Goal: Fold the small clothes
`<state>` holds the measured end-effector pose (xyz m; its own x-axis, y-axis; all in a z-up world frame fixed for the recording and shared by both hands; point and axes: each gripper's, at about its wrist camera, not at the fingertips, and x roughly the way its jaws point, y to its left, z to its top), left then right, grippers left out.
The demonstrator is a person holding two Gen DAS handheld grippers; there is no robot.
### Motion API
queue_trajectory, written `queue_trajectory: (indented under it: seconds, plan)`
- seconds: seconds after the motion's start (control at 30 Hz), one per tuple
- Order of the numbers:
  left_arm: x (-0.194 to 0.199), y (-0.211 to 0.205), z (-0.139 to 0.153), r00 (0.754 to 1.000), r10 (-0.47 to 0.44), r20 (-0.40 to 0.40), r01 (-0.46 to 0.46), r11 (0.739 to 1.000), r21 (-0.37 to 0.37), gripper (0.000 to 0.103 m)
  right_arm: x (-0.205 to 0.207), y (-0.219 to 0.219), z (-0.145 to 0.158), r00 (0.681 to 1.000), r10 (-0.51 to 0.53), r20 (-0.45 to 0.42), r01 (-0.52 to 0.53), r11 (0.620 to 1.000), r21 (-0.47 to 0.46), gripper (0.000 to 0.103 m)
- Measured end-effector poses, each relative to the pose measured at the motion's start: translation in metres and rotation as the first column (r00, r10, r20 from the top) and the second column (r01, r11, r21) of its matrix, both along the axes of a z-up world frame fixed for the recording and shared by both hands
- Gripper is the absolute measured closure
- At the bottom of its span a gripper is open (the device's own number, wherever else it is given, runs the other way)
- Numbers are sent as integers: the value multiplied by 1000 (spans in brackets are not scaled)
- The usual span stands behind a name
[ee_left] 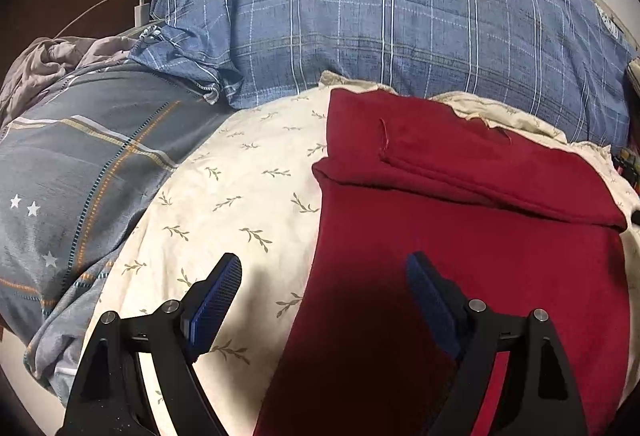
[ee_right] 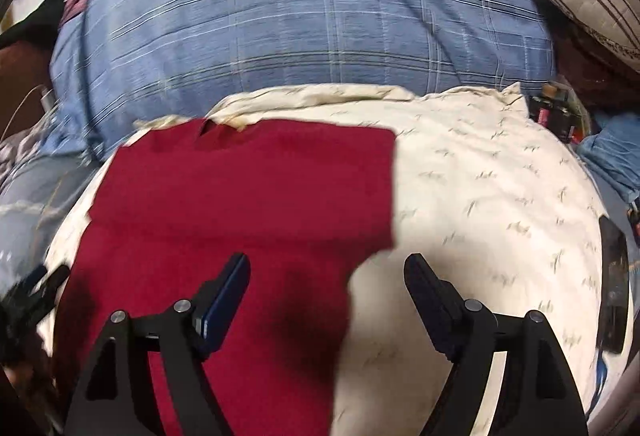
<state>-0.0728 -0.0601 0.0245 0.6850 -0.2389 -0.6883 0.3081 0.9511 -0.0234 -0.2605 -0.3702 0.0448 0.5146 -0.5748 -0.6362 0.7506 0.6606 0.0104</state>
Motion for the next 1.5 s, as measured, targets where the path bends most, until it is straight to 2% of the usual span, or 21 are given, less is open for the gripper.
queue_trajectory:
  seconds: [0.1,0.17,0.23,0.33,0.43,0.57,0.67,0.83,1.0,1.07,1.27,1.5]
  plan:
    - [5,-3,-5,1000,2,-13,-2,1000,13,19,17,-16,-1,999,31,-9,-31,999,10,31]
    - [8,-4,-9,1000,6,-25,-5,1000,20,19,30,-29,-7,999,43,-20,-42,999,26,42]
    - [11,-6,-13,999,7,-37,-6,1000,29,19,39,-42,-13,999,30,-29,-29,999,35,44]
    - [14,-9,-15,999,9,-40,-7,999,40,19,50,-66,-30,997,-7,-80,13,998,66,44]
    - [16,-11,-16,999,10,-39,-8,999,50,19,50,-66,-29,997,0,-77,5,998,66,43]
    - [15,-13,-16,999,6,-36,-4,998,57,19,38,-46,-19,996,19,-88,-16,999,43,41]
    - [13,-11,-15,999,2,-35,0,999,51,19,19,-23,-12,997,38,-67,-36,999,31,40]
    - [8,-7,-11,999,2,-42,-1,999,39,19,-12,6,-11,996,85,-6,-84,992,96,36]
    - [0,-5,-5,1000,4,-26,-3,999,43,19,-28,35,-12,994,110,-11,-109,992,68,34]
    - [-4,-4,-3,1000,6,-20,-5,999,46,19,-32,42,-14,992,124,-5,-123,989,85,30]
    - [-15,0,-2,999,-1,-35,3,999,51,19,-43,57,-24,988,154,-22,-151,983,109,30]
    - [-19,3,-5,998,-1,-55,4,998,63,19,-49,63,-39,985,175,-2,-172,971,163,29]
